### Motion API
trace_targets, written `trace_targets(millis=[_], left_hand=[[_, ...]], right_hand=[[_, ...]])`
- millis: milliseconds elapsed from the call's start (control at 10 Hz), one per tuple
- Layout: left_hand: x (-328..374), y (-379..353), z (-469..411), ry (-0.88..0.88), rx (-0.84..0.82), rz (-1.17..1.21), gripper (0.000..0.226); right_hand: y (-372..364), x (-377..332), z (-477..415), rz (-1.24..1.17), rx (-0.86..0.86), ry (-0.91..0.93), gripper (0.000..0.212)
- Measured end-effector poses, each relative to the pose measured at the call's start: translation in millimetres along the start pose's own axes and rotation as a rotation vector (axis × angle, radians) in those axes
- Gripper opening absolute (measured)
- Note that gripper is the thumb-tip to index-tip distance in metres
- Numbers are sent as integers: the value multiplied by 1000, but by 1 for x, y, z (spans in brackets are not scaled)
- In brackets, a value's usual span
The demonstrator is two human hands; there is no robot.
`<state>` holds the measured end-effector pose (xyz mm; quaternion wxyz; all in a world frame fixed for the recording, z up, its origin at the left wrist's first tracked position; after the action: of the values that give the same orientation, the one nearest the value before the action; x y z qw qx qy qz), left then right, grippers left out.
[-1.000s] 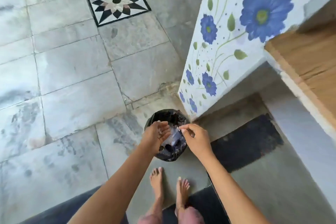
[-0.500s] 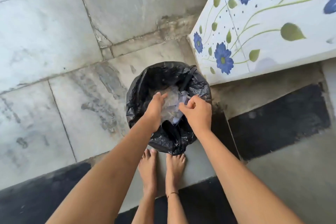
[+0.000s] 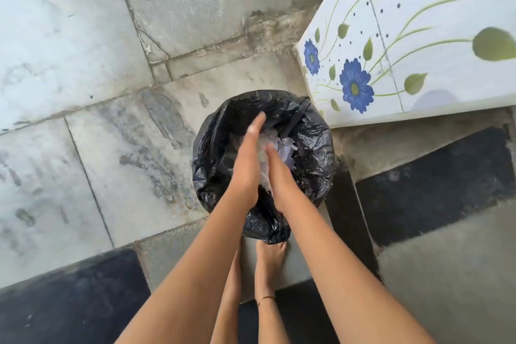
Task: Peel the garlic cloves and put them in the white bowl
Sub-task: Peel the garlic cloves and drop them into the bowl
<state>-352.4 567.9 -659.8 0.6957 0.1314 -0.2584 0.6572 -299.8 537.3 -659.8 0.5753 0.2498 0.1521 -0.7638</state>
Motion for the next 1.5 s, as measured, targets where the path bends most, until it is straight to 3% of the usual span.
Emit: trace_targets(millis=[100, 200, 300, 400, 500, 600, 700, 900, 1000, 1100, 1200, 1300, 1500], left_hand=[[-30, 5, -16, 173, 9, -72, 40], [-9, 6, -17, 331, 53, -26, 51], [38, -10, -6, -62, -108, -31, 41], [32, -11, 3, -338, -130, -282, 39], [-16, 9, -9, -123, 28, -564, 44], [-14, 22, 4, 87, 188, -487, 36], [32, 17, 58, 44, 143, -419, 22], [141, -26, 253, -242, 58, -570, 18], [183, -59, 352, -359, -3, -622, 15], [209, -101, 439, -509, -84, -721, 14], [216, -153, 529, -703, -214, -743, 13], [205, -204, 599, -876, -362, -775, 12], [127, -319, 681, -1082, -530, -1021, 12]], right_hand=[[-2, -15, 0, -170, -21, 183, 53], [-2, 11, -2, -209, -55, 224, 44], [-5, 41, -1, 14, -132, 70, 61], [-5, 20, -1, -227, -22, 51, 62], [0, -29, 18, -411, 40, 234, 61], [17, -49, 45, -397, 77, 339, 39], [37, -62, 94, -253, 196, 334, 28], [96, -133, 260, 298, 334, 621, 29], [133, -180, 368, 461, 448, 758, 31], [173, -206, 475, 472, 576, 884, 30], [213, -195, 578, 382, 703, 1007, 43], [251, -163, 656, 302, 835, 1100, 38], [353, -56, 751, 327, 1230, 1005, 44]])
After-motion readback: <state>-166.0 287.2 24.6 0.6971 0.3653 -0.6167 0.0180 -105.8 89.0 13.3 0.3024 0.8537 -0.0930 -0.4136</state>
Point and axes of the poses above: each hand's wrist, its own z-axis away from the middle knuckle, its own y-axis out of the back of the hand, x = y × z, the point moved 4 cm from there along -z, towards the middle knuckle, and after that the axes turned 7 degrees about y, right-handed, at the moved point
